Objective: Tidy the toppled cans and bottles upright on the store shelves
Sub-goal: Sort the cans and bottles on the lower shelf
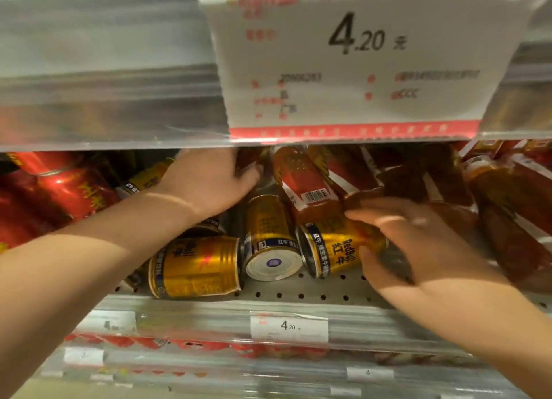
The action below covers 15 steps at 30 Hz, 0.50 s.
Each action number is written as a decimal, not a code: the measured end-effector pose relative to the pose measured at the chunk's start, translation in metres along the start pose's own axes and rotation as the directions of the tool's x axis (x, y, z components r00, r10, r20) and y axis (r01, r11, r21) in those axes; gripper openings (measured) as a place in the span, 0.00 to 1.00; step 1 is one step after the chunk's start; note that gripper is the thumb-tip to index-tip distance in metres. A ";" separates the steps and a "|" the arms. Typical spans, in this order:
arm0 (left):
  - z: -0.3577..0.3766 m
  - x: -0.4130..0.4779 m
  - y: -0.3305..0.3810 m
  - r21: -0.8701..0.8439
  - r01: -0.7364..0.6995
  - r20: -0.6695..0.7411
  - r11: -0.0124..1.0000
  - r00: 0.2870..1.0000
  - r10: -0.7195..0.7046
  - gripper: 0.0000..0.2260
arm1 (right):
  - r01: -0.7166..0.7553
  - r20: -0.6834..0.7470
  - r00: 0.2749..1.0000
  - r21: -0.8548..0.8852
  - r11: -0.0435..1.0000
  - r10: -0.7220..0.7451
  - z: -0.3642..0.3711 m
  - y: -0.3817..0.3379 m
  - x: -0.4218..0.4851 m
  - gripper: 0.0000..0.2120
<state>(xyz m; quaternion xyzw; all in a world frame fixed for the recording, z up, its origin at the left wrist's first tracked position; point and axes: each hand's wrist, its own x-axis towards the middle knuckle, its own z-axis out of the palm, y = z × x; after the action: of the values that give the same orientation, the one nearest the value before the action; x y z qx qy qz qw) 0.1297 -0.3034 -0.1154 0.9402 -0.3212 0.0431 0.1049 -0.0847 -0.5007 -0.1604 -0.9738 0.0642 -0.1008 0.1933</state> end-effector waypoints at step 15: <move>-0.011 -0.050 0.021 -0.073 -0.140 0.496 0.988 0.854 0.157 0.43 | 0.189 0.125 0.975 -0.050 0.981 -0.182 -0.002 0.007 0.015 0.35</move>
<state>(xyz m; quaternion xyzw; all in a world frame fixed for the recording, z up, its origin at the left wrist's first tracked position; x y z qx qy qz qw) 0.0772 -0.2879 -0.1082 0.8897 -0.4096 -0.1992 0.0306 -0.0709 -0.5103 -0.1582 -0.9854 -0.0356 -0.0577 0.1563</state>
